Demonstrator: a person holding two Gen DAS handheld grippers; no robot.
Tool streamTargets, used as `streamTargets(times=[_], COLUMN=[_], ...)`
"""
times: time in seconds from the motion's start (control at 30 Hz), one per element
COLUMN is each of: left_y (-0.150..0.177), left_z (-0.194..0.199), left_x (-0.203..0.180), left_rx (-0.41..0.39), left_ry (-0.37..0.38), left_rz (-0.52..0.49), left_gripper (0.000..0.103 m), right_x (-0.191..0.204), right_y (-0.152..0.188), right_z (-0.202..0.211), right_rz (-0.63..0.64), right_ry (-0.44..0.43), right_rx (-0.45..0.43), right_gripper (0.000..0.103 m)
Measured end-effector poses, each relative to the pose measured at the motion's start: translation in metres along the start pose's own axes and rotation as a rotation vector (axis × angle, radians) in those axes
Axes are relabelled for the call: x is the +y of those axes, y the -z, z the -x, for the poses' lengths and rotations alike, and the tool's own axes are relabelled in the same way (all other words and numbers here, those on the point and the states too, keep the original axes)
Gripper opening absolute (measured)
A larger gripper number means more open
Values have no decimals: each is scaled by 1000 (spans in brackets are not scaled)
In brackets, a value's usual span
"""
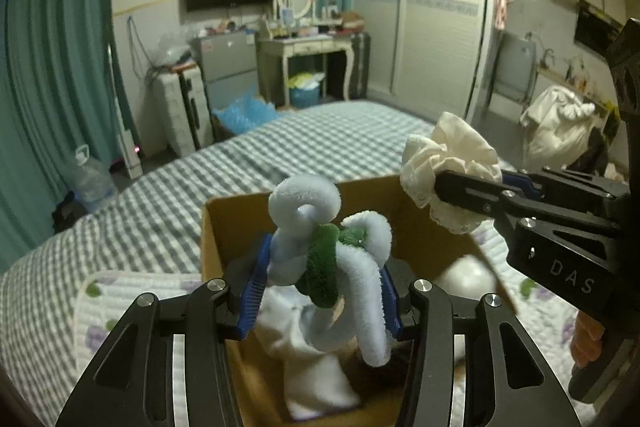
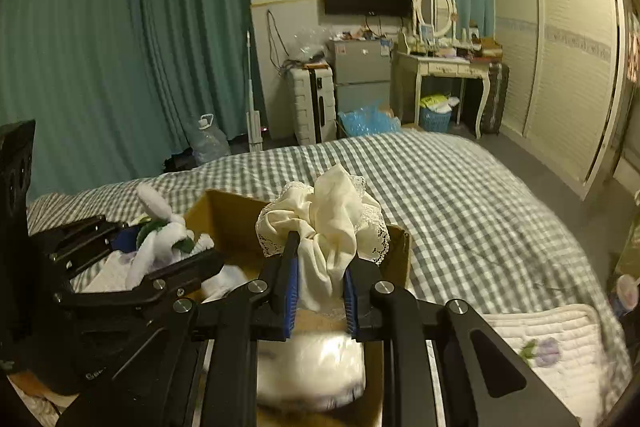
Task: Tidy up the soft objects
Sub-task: 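Carry the fuzzy toy and lace cloth into the box and release both, then move both tools back toward the remaining items on the quilt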
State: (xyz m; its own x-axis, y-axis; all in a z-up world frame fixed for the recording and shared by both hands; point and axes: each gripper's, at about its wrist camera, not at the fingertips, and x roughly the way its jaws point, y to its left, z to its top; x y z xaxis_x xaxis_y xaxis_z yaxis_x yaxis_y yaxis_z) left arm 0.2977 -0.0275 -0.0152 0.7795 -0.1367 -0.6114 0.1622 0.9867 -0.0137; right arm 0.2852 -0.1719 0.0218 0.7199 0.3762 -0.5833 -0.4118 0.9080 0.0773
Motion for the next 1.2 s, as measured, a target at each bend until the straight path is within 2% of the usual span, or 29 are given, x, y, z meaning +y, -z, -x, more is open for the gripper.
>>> streamTargets(times=[0.07, 0.1, 0.13, 0.17, 0.2, 0.23, 0.27, 0.33, 0.47, 0.63, 0.7, 0.77, 0.83, 0.97, 1.07, 1.2], left_y=[1, 2, 2, 4, 4, 6, 8, 10, 6, -12, -15, -15, -14, 8, 36, 79], left_z=[-6, -7, -8, -9, -11, -11, -9, -2, 32, 125, 170, 211, 239, 282, 298, 283], left_x=[-1, -1, -3, -5, -6, -8, -10, -13, -16, -25, -27, -29, -29, -28, -30, -29], left_rx=[0, -5, -10, -8, -3, -4, -10, -2, 0, -126, -185, -233, -261, -284, -288, -216], left_ry=[-4, -7, -12, -20, -42, -69, -97, -125, -108, -131, -140, -151, -162, -201, -252, -256], left_rz=[-16, -24, -28, -33, -32, -29, -25, -11, 37, 30, 37, 44, 49, 51, 47, 72], left_gripper=[47, 52, 52, 56, 71, 87, 89, 89, 89, 89, 89, 94, 96, 96, 96, 96], right_x=[-7, -9, -12, -14, -16, -20, -23, -25, -20, 3, 12, 23, 33, 50, 61, 65], right_y=[3, 6, 8, 11, 13, 15, 15, 12, -4, -34, -43, -47, -47, -29, 1, 56], right_z=[-18, -23, -26, -28, -29, -28, -26, -15, 25, 112, 152, 190, 225, 273, 294, 292], right_rz=[-19, -22, -28, -36, -42, -50, -55, -61, -43, -8, -4, 16, 36, 57, 82, 103], right_ry=[2, 5, 11, 14, 18, 33, 46, 63, 79, 104, 98, 104, 106, 88, 81, 37], right_rx=[17, 24, 25, 33, 36, 31, 26, 14, -2, -75, -108, -136, -149, -152, -147, -108], right_gripper=[18, 18, 20, 28, 36, 55, 67, 67, 67, 68, 72, 79, 84, 103, 103, 103])
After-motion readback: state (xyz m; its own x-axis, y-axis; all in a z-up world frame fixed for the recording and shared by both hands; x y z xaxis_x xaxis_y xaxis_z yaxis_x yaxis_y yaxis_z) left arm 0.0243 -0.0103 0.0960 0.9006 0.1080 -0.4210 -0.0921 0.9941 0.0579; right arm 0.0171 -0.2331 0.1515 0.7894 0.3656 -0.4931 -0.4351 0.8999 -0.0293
